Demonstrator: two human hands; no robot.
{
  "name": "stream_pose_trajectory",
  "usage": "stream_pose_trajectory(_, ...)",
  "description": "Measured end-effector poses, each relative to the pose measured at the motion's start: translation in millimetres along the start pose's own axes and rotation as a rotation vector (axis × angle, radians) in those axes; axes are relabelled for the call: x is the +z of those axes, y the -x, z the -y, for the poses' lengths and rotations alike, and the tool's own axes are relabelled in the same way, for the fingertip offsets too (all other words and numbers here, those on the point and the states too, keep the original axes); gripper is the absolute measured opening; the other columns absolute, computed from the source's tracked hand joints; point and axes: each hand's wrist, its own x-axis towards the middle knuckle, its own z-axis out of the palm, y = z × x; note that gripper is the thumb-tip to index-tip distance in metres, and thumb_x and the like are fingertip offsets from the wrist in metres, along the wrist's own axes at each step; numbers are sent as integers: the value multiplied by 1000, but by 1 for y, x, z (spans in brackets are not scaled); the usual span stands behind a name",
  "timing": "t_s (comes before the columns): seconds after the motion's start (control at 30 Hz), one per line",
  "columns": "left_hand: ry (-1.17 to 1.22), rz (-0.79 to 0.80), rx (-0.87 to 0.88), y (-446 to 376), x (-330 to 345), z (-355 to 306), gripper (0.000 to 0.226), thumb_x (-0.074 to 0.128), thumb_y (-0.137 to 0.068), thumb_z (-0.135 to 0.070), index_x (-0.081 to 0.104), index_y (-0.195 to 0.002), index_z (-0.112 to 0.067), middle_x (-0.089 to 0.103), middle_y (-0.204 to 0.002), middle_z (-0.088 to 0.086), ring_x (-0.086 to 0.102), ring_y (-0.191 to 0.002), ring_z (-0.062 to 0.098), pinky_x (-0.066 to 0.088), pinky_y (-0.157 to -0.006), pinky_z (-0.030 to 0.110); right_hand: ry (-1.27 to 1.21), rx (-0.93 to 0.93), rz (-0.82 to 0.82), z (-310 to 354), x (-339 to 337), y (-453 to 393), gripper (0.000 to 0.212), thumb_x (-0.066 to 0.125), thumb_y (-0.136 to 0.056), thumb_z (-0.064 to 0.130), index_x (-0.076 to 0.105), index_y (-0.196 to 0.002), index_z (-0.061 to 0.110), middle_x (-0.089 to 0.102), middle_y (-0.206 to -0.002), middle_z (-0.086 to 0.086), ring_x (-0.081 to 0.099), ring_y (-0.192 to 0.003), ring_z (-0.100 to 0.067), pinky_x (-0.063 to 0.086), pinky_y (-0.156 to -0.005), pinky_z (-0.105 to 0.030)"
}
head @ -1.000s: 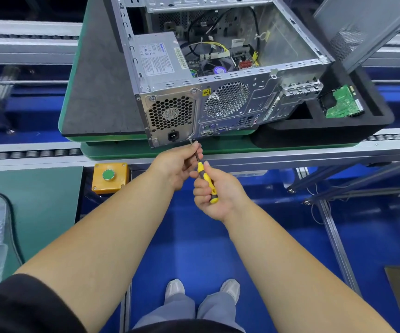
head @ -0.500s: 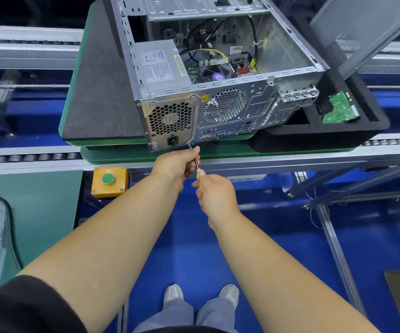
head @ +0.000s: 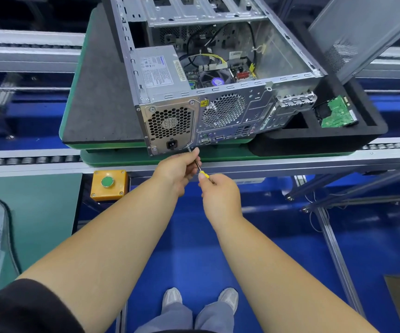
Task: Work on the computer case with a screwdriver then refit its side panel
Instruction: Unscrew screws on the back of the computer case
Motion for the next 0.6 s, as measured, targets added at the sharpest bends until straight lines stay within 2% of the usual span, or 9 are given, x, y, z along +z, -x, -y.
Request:
stream_pose_trajectory(0.07,54,40,8,2,-5,2,12,65,-93,-23,69,-91,-12,73,-72,-4,69,-65,5,53,-56,18,-255,128,81,4,4,1,41,54,-98,40,63,-78,6,48,-54,1,36,-49,-16,30,-46,-24)
stream_pose_trajectory(0.17,91,96,8,4,-10,5,14,58,-97,-22,69,-97,-14,74,-77,-6,70,-68,3,50,-49,18,-862,530,422,5,2,0,35,51,-101,41,60,-84,11,40,-48,4,27,-38,-9,22,-34,-19)
stream_pose_trajectory(0.23,88,83,2,3,-10,4,12,60,-95,-21,70,-96,-14,74,-75,-6,69,-67,2,49,-47,17,-1122,655,590,4,-3,-1,35,47,-101,42,57,-87,11,37,-49,4,26,-35,-6,21,-31,-16)
stream_pose_trajectory(0.33,107,52,8,0,-10,3,8,64,-92,-16,69,-91,-10,74,-71,-3,69,-63,3,51,-50,16,-984,589,563,5,-2,-1,42,55,-96,49,61,-80,10,48,-55,0,33,-39,-7,27,-34,-16)
stream_pose_trajectory(0.4,95,47,25,-3,-10,4,7,66,-91,-15,69,-90,-10,74,-71,-2,69,-63,4,52,-52,16,-705,433,414,6,1,0,36,65,-91,47,61,-78,13,54,-60,-1,44,-43,-9,38,-40,-20)
stream_pose_trajectory(0.47,62,44,46,-5,-10,5,6,67,-90,-15,70,-89,-9,74,-72,-1,70,-64,5,52,-52,16,-344,216,203,3,4,0,34,65,-91,42,58,-79,11,56,-63,-1,51,-46,-9,45,-46,-24)
stream_pose_trajectory(0.53,34,26,52,-6,-11,5,6,69,-89,-15,70,-88,-9,75,-73,0,70,-65,7,52,-52,17,-74,72,51,-3,8,0,39,59,-93,44,56,-76,9,56,-64,-2,50,-53,-15,43,-52,-31)
stream_pose_trajectory(0.6,21,13,57,-7,-11,4,6,71,-87,-15,70,-86,-9,74,-72,2,69,-62,8,52,-51,17,-73,60,43,-2,12,1,42,55,-96,45,58,-76,7,54,-59,0,45,-53,-17,38,-53,-31)
